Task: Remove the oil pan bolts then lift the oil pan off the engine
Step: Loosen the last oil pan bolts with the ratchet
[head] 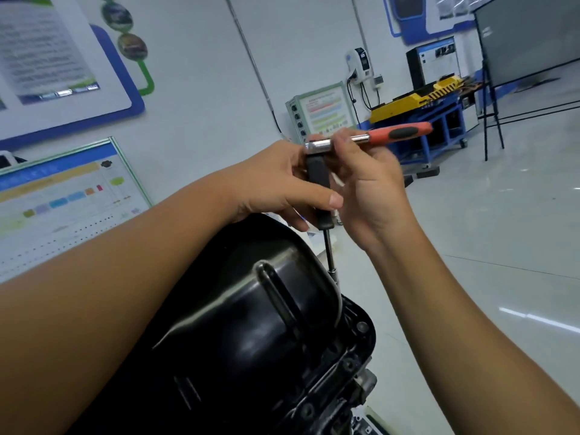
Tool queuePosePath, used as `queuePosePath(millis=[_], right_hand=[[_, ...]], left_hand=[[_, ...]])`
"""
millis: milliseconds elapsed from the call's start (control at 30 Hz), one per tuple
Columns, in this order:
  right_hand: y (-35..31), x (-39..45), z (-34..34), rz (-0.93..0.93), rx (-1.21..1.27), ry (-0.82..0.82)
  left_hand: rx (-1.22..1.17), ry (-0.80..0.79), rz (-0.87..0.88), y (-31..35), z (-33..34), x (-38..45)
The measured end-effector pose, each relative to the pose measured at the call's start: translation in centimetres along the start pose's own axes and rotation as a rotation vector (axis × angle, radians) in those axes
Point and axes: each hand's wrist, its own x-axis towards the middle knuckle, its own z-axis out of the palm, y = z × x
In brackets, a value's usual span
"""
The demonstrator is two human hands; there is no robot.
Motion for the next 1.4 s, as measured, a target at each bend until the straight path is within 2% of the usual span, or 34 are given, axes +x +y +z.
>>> queuePosePath(millis=[67,100,133,167,267,333,400,500,567,633,767,833,900,1000,1067,1100,1167,1267,1300,1333,1400], right_hand=[[-0.3,0.3,-0.2,0.263,0.127,0.036],[-0.5,0.3,-0.2,0.327,0.139,0.037],[-0.6,0.2,-0.2,0.317,0.126,0.025],[-0.5,0.2,-0.1,0.241,0.101,-0.001],[-0.2,-0.3,0.0,-0.212,-0.075,0.022],[0.1,-0.6,-0.1,-0.348,-0.178,0.031],[0.4,-0.5,0.1,-0.252,-0.079,0.054],[0.6,-0.6,0.7,0.141,0.137,0.072],[0.3,-0.4,0.3,0.248,0.155,0.086],[-0.1,-0.5,0.5,0.225,0.154,0.082],[0.1,-0.8,0.6,-0.120,-0.093,0.108],[0.4,-0.8,0.5,-0.219,-0.190,0.072],[0.5,-0.8,0.5,-0.188,-0.119,0.062],[0.4,-0.1,0.4,0.093,0.075,0.088],[0.2,0.1,0.2,0.185,0.071,0.065],[0.2,0.1,0.2,0.156,0.057,0.043],[0.1,0.1,0.0,-0.017,-0.020,0.053],[0.2,0.4,-0.5,-0.253,-0.254,0.065],[0.2,0.6,-0.5,-0.249,-0.245,0.069],[0.3,0.8,-0.5,-0.169,-0.173,0.074],[0.5,1.2,-0.4,0.147,0.056,0.061]], left_hand=[[-0.026,-0.071,-0.002,-0.1,-0.2,0.0],[-0.054,-0.101,0.002,-0.1,-0.3,-0.1],[-0.081,-0.115,0.010,-0.1,-0.3,-0.2],[-0.096,-0.109,0.020,-0.2,-0.4,-0.3],[-0.040,-0.055,0.008,0.0,-0.1,-0.3],[0.005,-0.023,-0.017,0.2,0.3,0.0],[0.024,0.008,-0.043,0.3,0.4,0.1],[0.024,0.012,-0.067,0.3,0.5,0.0],[0.011,-0.011,-0.054,0.3,0.4,-0.2],[0.000,-0.022,-0.038,0.4,0.3,-0.5],[0.055,0.035,-0.018,0.6,0.5,-0.3],[0.082,0.075,-0.009,0.6,0.7,-0.1],[0.045,0.072,-0.008,0.6,0.6,0.0],[-0.005,-0.003,-0.019,0.4,0.2,0.0],[-0.002,-0.016,-0.014,0.2,0.0,-0.1],[-0.001,-0.008,-0.011,0.1,-0.1,-0.1],[0.017,0.029,-0.021,0.1,-0.1,0.1],[0.100,0.080,-0.030,0.0,0.1,0.4],[0.101,0.092,-0.019,0.0,0.1,0.5],[0.079,0.090,-0.007,0.0,0.0,0.5],[0.012,0.035,-0.003,-0.1,-0.4,0.2]])
